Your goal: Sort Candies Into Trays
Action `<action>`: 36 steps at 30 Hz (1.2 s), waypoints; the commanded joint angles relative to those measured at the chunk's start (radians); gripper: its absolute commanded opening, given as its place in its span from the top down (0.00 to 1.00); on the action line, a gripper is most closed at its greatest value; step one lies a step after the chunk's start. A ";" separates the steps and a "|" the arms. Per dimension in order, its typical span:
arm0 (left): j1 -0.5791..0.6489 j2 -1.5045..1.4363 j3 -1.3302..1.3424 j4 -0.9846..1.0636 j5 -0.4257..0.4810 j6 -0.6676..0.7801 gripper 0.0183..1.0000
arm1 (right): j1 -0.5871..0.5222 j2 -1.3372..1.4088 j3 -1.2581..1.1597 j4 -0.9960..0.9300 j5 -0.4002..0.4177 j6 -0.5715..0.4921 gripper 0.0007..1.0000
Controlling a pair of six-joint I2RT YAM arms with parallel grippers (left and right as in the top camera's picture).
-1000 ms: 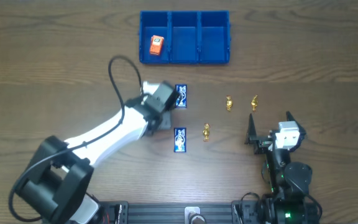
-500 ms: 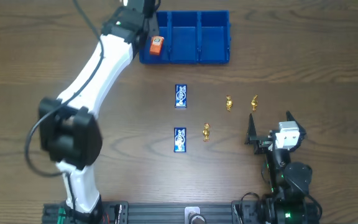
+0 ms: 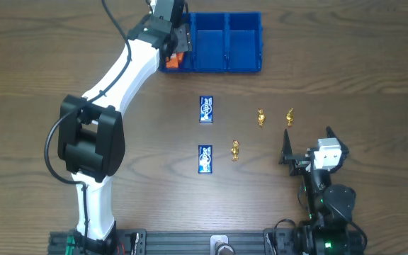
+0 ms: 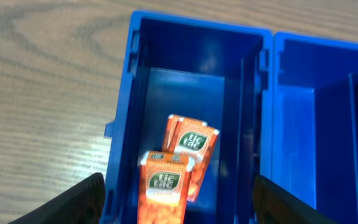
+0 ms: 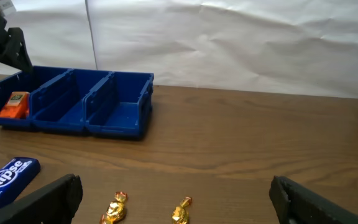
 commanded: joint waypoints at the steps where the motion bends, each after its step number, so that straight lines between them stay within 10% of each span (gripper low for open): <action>1: 0.002 -0.124 0.019 -0.044 -0.011 0.042 0.21 | 0.004 -0.006 -0.004 -0.004 0.010 -0.015 0.00; 14: -0.171 -0.674 -0.063 -0.267 -0.112 0.043 0.06 | 0.004 -0.006 -0.004 -0.004 0.010 -0.015 0.00; 24: 0.203 -1.451 -0.956 0.147 0.033 0.096 0.05 | 0.004 -0.006 -0.004 -0.004 0.010 -0.015 0.00; 36: 0.344 -2.127 -1.563 0.303 0.049 0.212 0.04 | 0.004 -0.006 -0.004 -0.004 0.010 -0.015 0.00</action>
